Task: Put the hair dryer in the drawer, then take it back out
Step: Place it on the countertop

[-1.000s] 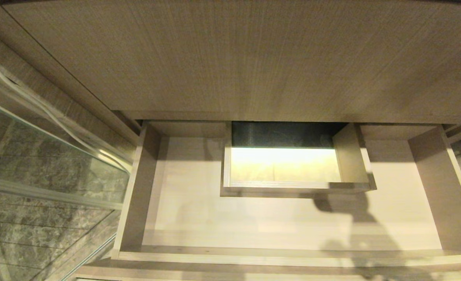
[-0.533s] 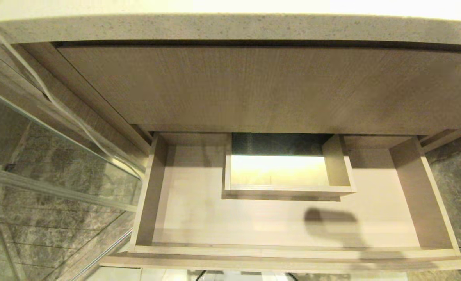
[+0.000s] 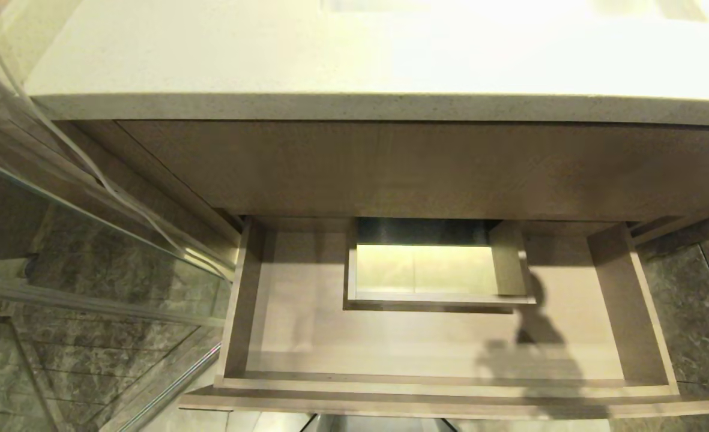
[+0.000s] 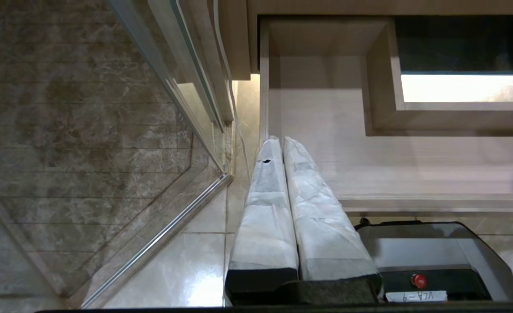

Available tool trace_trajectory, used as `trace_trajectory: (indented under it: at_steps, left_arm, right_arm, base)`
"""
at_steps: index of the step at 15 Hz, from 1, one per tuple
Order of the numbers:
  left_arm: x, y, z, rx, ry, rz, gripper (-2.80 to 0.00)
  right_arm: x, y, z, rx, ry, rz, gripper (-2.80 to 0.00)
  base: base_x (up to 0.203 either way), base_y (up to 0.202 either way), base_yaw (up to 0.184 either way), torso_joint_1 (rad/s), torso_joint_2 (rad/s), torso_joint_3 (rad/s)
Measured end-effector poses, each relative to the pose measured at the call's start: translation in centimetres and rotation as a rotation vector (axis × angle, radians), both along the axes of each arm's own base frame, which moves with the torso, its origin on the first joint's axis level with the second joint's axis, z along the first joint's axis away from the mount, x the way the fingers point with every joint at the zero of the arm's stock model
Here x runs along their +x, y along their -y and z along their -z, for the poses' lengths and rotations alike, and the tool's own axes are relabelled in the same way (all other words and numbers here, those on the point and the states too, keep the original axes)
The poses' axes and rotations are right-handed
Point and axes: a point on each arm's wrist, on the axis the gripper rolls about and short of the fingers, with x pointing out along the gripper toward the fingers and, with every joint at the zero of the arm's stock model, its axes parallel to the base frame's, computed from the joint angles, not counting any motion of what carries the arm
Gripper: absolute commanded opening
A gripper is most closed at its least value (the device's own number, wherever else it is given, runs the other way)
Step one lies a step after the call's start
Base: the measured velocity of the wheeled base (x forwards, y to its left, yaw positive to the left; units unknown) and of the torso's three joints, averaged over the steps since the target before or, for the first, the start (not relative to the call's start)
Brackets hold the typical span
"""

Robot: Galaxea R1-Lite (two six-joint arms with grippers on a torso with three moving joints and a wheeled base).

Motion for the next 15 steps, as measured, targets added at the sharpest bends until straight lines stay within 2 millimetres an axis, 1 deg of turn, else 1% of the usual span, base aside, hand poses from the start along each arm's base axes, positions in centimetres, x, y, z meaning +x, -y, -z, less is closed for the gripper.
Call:
trace_trajectory:
  at_steps: [3,6,8,10,12,15]
  left_arm:
    - [0.0,0.0,0.0,0.000,-0.001,0.000,-2.80]
    - [0.0,0.0,0.0,0.000,-0.001,0.000,-2.80]
    - [0.0,0.0,0.0,0.000,-0.001,0.000,-2.80]
    - [0.0,0.0,0.0,0.000,-0.001,0.000,-2.80]
    - [0.0,0.0,0.0,0.000,-0.001,0.000,-2.80]
    - [0.0,0.0,0.0,0.000,-0.001,0.000,-2.80]
  right_arm:
    - [1.7,0.9,-1.5,-0.016,-0.009,-0.010,-2.80]
    - [4.5,2.2,-2.7,-0.011,-0.068,-0.095,-2.80]
    - [6.6,2.8,-2.8,-0.021,-0.132,-0.140,-2.80]
    - [8.0,3.2,-2.6,-0.036,-0.177,-0.161,-2.80]
    - [8.8,3.4,-2.4,-0.043,-0.196,-0.160,-2.80]
    - [9.3,3.6,-2.4,-0.049,-0.202,-0.160,-2.80]
  base:
    - [0.000,0.000,0.000,0.124,-0.24,-0.102]
    - [0.000,0.000,0.000,0.022,-0.03,-0.017]
    - [0.000,0.000,0.000,0.000,0.00,0.000]
    - [0.000,0.000,0.000,0.000,0.00,0.000]
    - [0.000,0.000,0.000,0.000,0.00,0.000]
    - [0.000,0.000,0.000,0.000,0.00,0.000]
